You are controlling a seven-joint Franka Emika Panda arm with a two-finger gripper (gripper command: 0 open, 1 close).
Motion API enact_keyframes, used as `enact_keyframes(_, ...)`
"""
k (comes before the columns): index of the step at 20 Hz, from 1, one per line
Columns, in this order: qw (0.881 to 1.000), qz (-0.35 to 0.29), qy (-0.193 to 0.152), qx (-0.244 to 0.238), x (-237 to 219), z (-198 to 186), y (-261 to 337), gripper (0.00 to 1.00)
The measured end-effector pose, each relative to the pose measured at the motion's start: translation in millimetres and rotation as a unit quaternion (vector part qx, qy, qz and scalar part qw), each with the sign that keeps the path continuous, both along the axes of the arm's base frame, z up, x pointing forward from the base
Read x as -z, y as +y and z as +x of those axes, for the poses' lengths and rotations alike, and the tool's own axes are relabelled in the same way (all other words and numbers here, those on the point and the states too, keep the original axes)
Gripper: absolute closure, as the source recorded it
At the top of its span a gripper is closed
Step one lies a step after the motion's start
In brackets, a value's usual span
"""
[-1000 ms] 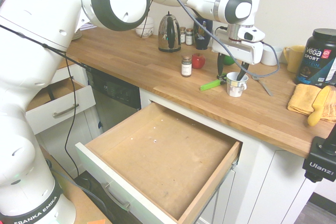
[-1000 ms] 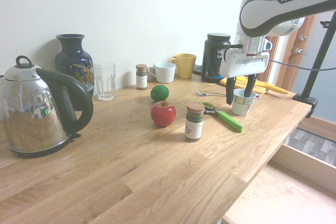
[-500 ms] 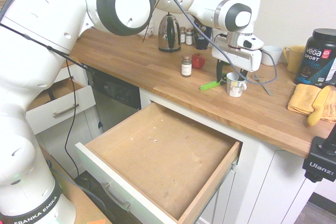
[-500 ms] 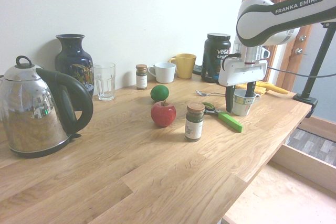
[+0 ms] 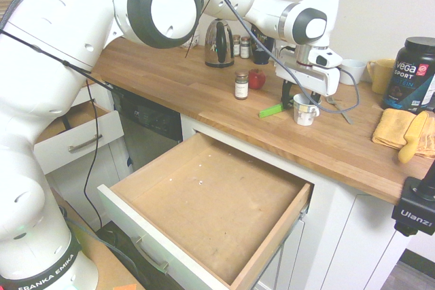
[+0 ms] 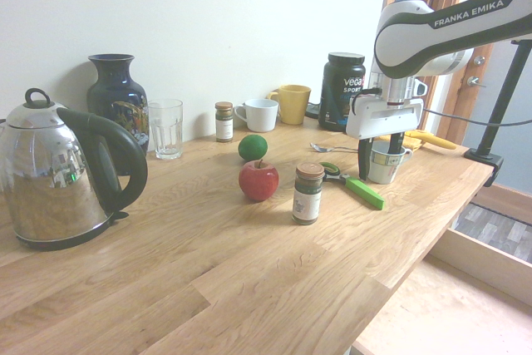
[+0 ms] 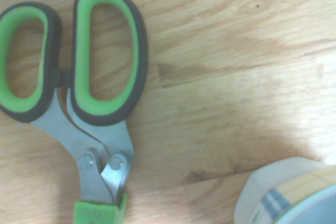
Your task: Put cup in the drawer
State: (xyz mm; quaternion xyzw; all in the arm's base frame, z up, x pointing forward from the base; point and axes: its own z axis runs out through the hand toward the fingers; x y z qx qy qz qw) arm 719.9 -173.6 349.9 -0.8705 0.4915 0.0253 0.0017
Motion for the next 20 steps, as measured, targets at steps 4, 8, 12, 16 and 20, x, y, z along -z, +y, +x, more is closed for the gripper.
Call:
enact_keyframes(4, 1.0, -0.005, -0.002, -0.001, 1, 1, -1, 1.0)
enact_keyframes(8, 1.0, -0.022, -0.006, -0.006, 2, 2, -6, 1.0)
enact_keyframes(12, 1.0, -0.027, -0.005, -0.007, 6, 2, -8, 1.0)
enact_keyframes(16, 1.0, -0.028, -0.003, -0.006, 9, 1, -9, 1.0)
enact_keyframes(20, 0.999, -0.03, -0.008, -0.005, 7, 1, -11, 1.0)
